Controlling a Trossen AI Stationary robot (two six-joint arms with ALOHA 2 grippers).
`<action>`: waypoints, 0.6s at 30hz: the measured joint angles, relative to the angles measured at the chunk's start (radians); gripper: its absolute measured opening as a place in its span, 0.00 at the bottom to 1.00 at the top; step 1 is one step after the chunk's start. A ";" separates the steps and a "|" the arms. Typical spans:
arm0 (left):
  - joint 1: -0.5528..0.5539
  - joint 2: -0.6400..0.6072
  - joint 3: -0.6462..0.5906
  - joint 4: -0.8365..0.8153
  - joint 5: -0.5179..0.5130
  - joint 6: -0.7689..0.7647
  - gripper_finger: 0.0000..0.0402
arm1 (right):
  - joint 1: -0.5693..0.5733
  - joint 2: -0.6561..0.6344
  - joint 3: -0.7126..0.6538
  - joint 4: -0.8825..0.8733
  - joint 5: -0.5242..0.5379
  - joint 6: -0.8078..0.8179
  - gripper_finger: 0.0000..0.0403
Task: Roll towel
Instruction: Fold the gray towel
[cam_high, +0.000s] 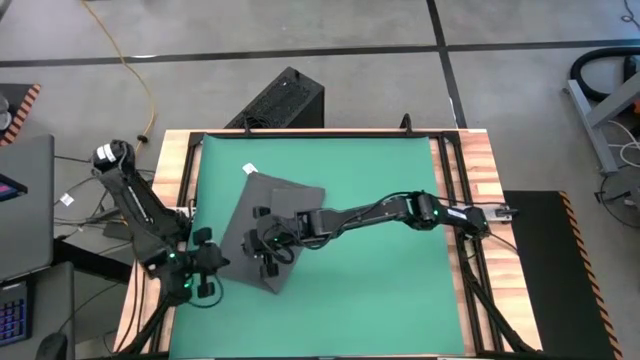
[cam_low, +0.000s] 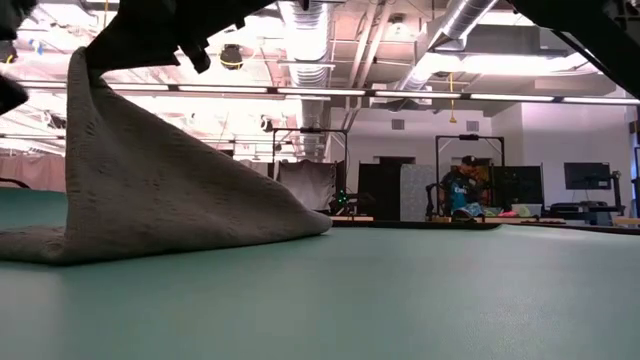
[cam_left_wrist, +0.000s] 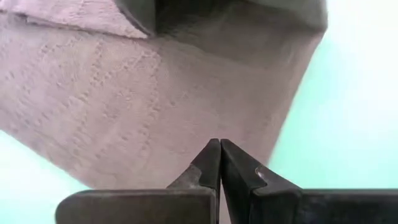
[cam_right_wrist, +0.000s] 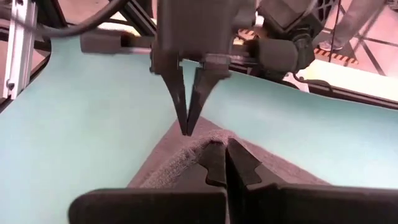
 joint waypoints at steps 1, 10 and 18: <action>-0.029 0.003 -0.010 0.004 -0.026 -0.052 0.00 | 0.000 0.000 0.000 -0.001 -0.003 0.000 0.02; -0.083 0.142 -0.052 0.033 0.105 -0.197 0.00 | -0.001 0.000 0.000 -0.021 -0.007 -0.002 0.02; -0.029 0.267 -0.052 0.101 0.120 -0.162 0.00 | 0.005 0.000 0.000 -0.025 -0.020 -0.024 0.02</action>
